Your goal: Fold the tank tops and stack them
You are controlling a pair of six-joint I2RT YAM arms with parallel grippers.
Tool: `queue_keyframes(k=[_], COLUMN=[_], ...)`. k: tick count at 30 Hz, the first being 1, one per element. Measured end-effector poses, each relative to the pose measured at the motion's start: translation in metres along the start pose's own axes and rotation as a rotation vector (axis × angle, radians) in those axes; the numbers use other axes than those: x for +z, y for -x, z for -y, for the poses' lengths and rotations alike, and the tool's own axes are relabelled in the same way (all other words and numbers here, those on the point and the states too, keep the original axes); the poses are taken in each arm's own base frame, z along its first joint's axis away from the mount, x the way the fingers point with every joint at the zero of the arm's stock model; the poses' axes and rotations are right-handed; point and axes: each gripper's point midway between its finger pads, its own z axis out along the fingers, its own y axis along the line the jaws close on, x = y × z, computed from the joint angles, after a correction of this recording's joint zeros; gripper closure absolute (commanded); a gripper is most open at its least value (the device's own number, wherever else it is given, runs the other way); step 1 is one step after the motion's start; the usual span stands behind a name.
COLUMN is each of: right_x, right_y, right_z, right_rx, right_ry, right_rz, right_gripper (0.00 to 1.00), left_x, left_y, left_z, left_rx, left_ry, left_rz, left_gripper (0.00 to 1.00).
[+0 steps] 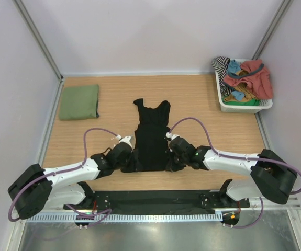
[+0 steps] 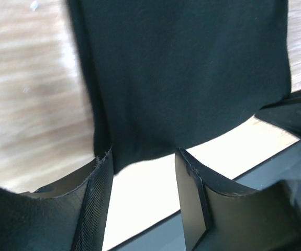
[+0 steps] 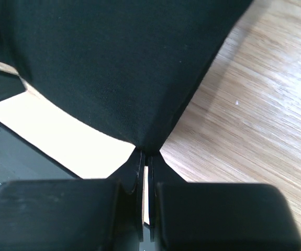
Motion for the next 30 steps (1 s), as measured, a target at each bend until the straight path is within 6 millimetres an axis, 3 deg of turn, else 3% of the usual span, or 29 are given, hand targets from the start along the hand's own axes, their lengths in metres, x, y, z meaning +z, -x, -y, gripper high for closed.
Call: queue_keyframes(k=[10, 15, 30], right_x=[0.001, -0.001, -0.001], right_y=[-0.005, -0.006, -0.006], right_z=[0.009, 0.01, 0.01], right_rx=[0.019, 0.02, 0.021], right_ry=[-0.036, -0.036, -0.035], right_rz=[-0.003, 0.002, 0.003], right_gripper=[0.99, 0.99, 0.99], left_x=[-0.022, -0.027, -0.02], left_y=[-0.007, -0.007, -0.01], left_z=[-0.027, -0.031, -0.002], left_rx=[-0.02, -0.024, -0.058], left_ry=[0.136, 0.15, 0.037], left_rz=[0.024, 0.03, -0.001], left_gripper=[0.53, 0.49, 0.46])
